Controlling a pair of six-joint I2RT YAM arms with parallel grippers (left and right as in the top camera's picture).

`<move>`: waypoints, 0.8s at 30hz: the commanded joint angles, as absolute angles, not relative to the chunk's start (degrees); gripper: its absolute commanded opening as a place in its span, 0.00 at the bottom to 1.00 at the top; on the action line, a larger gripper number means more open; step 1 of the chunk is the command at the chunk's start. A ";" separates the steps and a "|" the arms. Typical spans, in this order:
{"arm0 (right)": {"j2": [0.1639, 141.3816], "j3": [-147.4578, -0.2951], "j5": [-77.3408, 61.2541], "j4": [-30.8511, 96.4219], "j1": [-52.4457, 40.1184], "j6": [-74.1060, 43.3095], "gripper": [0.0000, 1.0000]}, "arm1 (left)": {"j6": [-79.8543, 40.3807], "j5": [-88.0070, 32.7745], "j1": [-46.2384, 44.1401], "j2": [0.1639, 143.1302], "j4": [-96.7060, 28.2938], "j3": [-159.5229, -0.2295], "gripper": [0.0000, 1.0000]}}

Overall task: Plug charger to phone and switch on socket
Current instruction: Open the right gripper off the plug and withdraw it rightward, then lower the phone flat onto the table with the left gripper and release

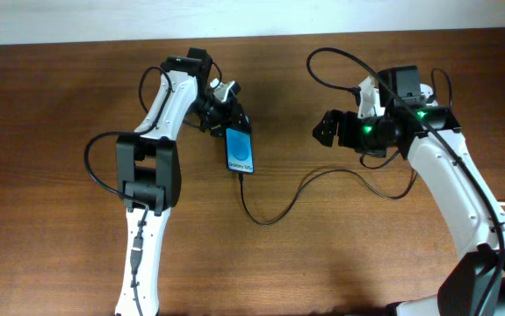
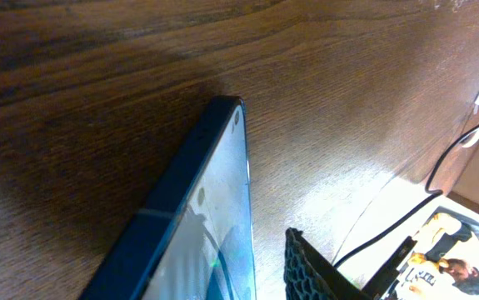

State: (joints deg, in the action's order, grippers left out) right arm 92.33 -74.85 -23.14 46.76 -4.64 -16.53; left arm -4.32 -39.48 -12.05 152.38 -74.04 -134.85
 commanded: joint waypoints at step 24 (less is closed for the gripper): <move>92.31 -75.94 -22.20 46.70 -4.47 -16.10 0.99 | -9.80 -15.92 -12.27 152.44 -80.68 -139.68 0.51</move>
State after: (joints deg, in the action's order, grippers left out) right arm 92.33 -74.85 -23.11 46.74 -4.64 -16.49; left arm -8.86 -22.96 -12.05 152.27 -80.44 -139.74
